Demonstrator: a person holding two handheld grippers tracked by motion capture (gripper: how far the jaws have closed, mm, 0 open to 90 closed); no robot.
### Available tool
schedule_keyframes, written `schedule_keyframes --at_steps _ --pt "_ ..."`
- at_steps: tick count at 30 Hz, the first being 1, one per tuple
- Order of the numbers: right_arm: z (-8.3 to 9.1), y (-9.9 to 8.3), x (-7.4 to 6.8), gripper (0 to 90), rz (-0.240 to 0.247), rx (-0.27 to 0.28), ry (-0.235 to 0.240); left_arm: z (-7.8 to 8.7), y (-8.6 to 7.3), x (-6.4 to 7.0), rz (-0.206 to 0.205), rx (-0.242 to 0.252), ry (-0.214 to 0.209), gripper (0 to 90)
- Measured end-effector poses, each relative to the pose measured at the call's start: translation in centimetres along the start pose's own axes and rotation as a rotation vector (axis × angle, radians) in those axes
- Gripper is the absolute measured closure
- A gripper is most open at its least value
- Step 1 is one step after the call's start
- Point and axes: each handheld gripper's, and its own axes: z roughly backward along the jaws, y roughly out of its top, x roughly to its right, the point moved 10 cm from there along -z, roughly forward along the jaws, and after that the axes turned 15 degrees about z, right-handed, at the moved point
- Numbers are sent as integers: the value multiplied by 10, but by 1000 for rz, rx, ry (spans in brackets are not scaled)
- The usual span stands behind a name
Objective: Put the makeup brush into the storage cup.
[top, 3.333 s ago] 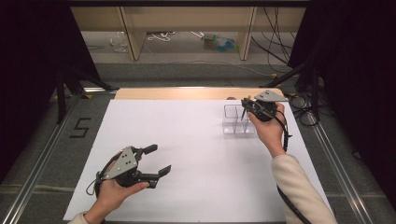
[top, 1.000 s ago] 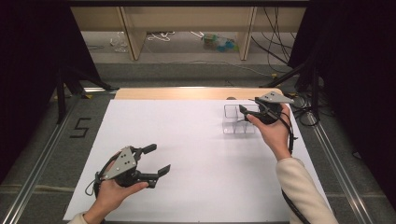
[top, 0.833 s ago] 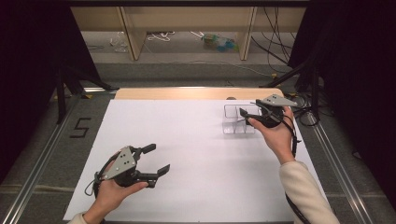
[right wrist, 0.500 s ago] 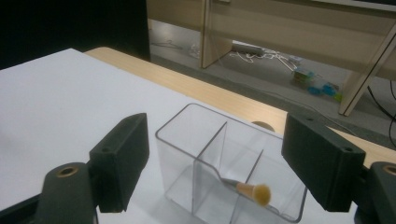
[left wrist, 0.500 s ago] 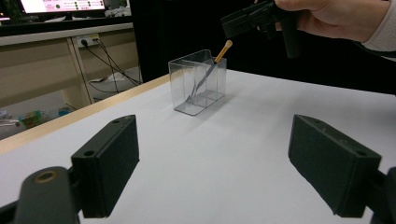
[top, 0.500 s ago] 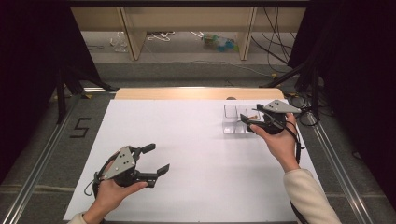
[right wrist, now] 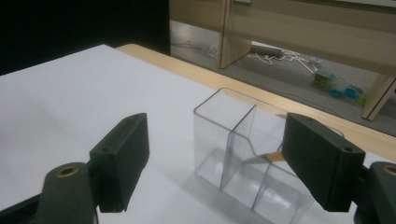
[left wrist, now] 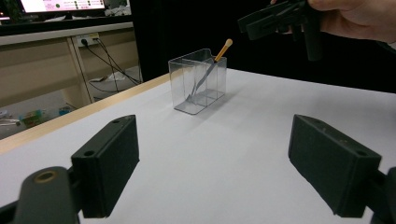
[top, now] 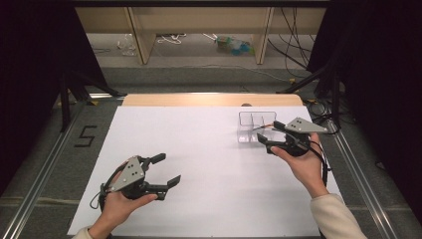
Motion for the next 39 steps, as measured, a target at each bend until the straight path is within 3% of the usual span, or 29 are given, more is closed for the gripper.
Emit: schedule_keyframes --at_steps 20,23,25,28,30,39 --pt "28 -5 -35 241 15 83 70 0 -1 2 2 -1 -5 163" --pt "31 -8 -40 239 25 78 83 0 -1 2 6 -2 -4 163" --pt "33 -10 -46 239 7 72 106 0 -1 2 -5 -5 -4 162" --pt "36 -13 -49 239 24 72 97 0 -1 2 -3 -3 -4 163" --pt "39 -16 -54 239 10 72 122 0 -1 2 -2 -3 -4 163" --pt "53 -27 -64 239 18 70 112 0 -2 1 -2 -8 -3 163"
